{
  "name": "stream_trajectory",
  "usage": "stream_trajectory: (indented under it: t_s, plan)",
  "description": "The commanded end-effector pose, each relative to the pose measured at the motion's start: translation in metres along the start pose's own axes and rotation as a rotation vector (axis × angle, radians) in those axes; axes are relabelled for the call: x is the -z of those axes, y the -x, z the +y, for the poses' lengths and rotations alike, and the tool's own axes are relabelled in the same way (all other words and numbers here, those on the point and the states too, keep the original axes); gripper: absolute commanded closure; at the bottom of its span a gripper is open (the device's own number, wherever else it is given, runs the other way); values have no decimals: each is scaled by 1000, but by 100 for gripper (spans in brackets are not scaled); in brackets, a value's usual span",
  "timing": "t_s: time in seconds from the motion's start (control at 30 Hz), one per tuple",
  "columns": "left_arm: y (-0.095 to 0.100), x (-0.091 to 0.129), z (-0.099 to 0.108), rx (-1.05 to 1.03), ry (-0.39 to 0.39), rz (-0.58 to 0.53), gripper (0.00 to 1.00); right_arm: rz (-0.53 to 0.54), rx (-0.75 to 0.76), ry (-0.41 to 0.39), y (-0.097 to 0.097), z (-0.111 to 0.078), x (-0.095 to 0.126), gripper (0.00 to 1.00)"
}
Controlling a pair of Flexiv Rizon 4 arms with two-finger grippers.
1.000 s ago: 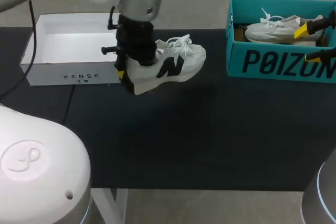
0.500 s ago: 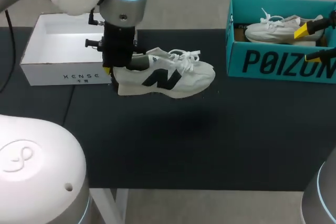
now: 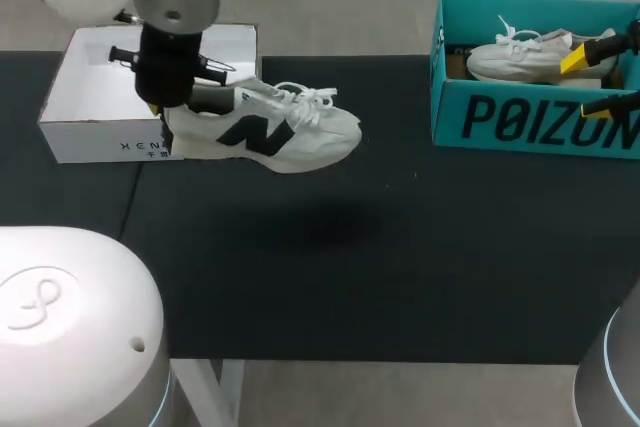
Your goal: Take the shoe out of the shoebox, open the shoe tongue, remove and reinsert the insole, then place the shoe into the shoebox
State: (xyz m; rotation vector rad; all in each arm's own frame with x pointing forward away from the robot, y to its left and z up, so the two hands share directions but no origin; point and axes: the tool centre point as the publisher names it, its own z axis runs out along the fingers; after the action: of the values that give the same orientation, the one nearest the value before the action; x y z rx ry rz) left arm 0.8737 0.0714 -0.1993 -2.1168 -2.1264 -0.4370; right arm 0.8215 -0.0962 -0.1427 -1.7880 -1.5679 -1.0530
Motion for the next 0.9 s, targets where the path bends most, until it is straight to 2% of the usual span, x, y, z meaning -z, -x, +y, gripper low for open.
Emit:
stream_trajectory:
  t_s: [0.03, 0.2, 0.3, 0.47, 0.57, 0.67, 0.9]
  plan:
    - [-43, -9, 24, -31, -37, -120, 100, -3, 0, 1, 0, 0, 0, 0]
    - [-74, -20, 54, -25, -70, -78, 100, -3, 0, 1, 0, 0, 0, 0]
    - [-96, -29, 78, -1, -55, -119, 100, -3, 0, 1, 0, 0, 0, 0]
    - [-123, -42, 117, -44, -74, -73, 100, -3, 0, 1, 0, 0, 0, 0]
    - [-136, -48, 134, -14, -48, -130, 100, -3, 0, 1, 0, 0, 0, 0]
    - [-143, -51, 144, -5, -26, -207, 100, -3, 0, 1, 0, 0, 0, 0]
    - [-146, -52, 146, 5, -37, -195, 100, -3, 0, 1, 0, 0, 0, 0]
